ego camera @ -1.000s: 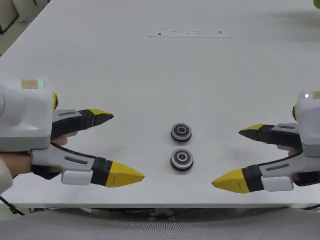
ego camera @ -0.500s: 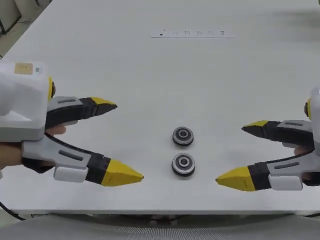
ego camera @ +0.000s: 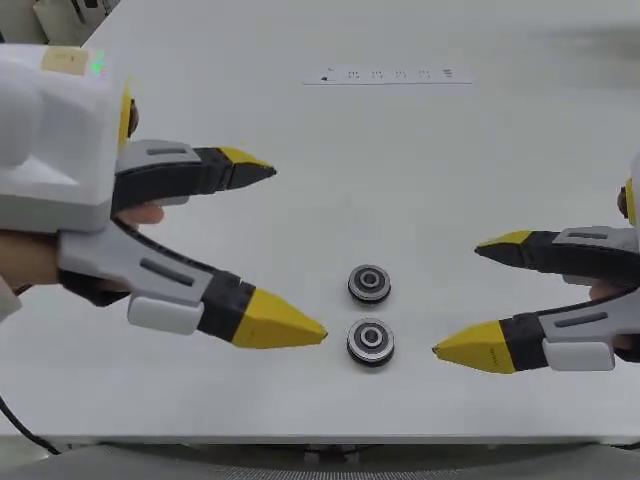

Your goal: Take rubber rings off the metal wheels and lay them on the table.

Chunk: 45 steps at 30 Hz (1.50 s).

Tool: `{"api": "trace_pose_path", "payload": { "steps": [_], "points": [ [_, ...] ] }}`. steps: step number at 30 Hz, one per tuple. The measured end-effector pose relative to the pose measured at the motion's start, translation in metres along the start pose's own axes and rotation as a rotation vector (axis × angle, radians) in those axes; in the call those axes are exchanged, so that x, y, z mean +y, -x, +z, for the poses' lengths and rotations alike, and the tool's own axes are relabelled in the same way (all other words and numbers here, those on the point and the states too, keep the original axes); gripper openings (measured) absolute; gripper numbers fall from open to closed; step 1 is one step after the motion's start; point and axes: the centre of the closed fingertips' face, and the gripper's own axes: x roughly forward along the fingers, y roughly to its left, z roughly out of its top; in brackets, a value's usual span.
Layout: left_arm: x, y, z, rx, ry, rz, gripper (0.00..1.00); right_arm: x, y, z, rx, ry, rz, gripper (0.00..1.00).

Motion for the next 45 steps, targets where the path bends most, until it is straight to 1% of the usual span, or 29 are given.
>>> {"api": "trace_pose_path", "payload": {
  "steps": [2, 4, 7, 8, 9, 11, 13, 14, 15, 17, 18, 20, 21, 24, 27, 32, 35, 37, 40, 41, 42, 43, 44, 45],
  "points": [
    [-0.001, -0.004, 0.011, -0.012, -0.018, -0.008, 1.0, 0.003, 0.0, 0.009, -0.012, -0.009, 0.015, 0.78],
    [-0.001, -0.009, 0.018, -0.017, -0.04, -0.007, 1.0, 0.007, -0.001, 0.021, -0.038, 0.007, 0.032, 0.79],
    [0.001, -0.016, 0.025, -0.025, -0.062, -0.009, 1.0, 0.011, -0.003, 0.033, -0.034, 0.05, 0.044, 0.79],
    [0.001, -0.019, 0.027, -0.034, -0.067, -0.011, 1.0, 0.012, -0.003, 0.035, -0.032, 0.063, 0.048, 0.79],
    [0.002, -0.021, 0.028, -0.044, -0.068, -0.012, 1.0, 0.013, -0.004, 0.039, -0.032, 0.078, 0.054, 0.79],
    [0.004, -0.023, 0.027, -0.053, -0.067, -0.011, 1.0, 0.014, -0.006, 0.045, -0.034, 0.094, 0.056, 0.79],
    [0.005, -0.026, 0.023, -0.073, -0.059, -0.018, 1.0, 0.014, -0.009, 0.047, -0.035, 0.103, 0.056, 0.78],
    [0.002, -0.028, 0.022, -0.101, -0.046, -0.036, 1.0, 0.014, -0.01, 0.048, -0.039, 0.106, 0.058, 0.78],
    [0.001, -0.029, 0.021, -0.115, -0.032, -0.045, 1.0, 0.015, -0.011, 0.049, -0.042, 0.108, 0.06, 0.78],
    [0.002, -0.031, 0.013, -0.132, 0.001, -0.048, 1.0, 0.015, -0.015, 0.05, -0.056, 0.121, 0.054, 0.73],
    [0.001, -0.033, 0.007, -0.131, 0.011, -0.05, 1.0, 0.015, -0.018, 0.048, -0.057, 0.127, 0.055, 0.69],
    [0.002, -0.035, -0.001, -0.12, 0.019, -0.051, 0.99, 0.014, -0.024, 0.041, -0.04, 0.138, 0.059, 0.64],
    [0.001, -0.037, -0.007, -0.113, 0.022, -0.054, 0.98, 0.014, -0.025, 0.039, -0.039, 0.14, 0.058, 0.63],
    [0.002, -0.041, -0.017, -0.104, 0.028, -0.053, 0.92, 0.012, -0.035, 0.03, -0.028, 0.144, 0.053, 0.61],
    [0.004, -0.045, -0.026, -0.094, 0.05, -0.053, 0.87, 0.014, -0.04, 0.021, -0.009, 0.142, 0.067, 0.57],
    [0.003, -0.05, -0.036, -0.082, 0.065, -0.052, 0.85, 0.018, -0.047, 0.007, 0.022, 0.142, 0.092, 0.51],
    [0.004, -0.053, -0.039, -0.088, 0.063, -0.05, 0.82, 0.019, -0.05, 0.001, 0.03, 0.149, 0.1, 0.46],
    [0.004, -0.055, -0.043, -0.085, 0.073, -0.056, 0.77, 0.021, -0.052, -0.002, 0.031, 0.165, 0.107, 0.41],
    [0.002, -0.06, -0.049, -0.077, 0.096, -0.06, 0.74, 0.023, -0.058, -0.01, 0.05, 0.168, 0.117, 0.38],
    [0.0, -0.061, -0.052, -0.069, 0.096, -0.064, 0.74, 0.023, -0.059, -0.011, 0.053, 0.165, 0.119, 0.38],
    [-0.002, -0.063, -0.056, -0.047, 0.086, -0.071, 0.73, 0.023, -0.06, -0.014, 0.058, 0.162, 0.12, 0.38],
    [-0.002, -0.063, -0.058, -0.036, 0.075, -0.069, 0.7, 0.023, -0.06, -0.015, 0.062, 0.159, 0.12, 0.37],
    [-0.001, -0.064, -0.059, -0.035, 0.06, -0.063, 0.67, 0.022, -0.061, -0.017, 0.066, 0.15, 0.12, 0.37],
    [-0.001, -0.065, -0.06, -0.036, 0.062, -0.064, 0.63, 0.022, -0.061, -0.018, 0.066, 0.142, 0.121, 0.36]
  ]
}}
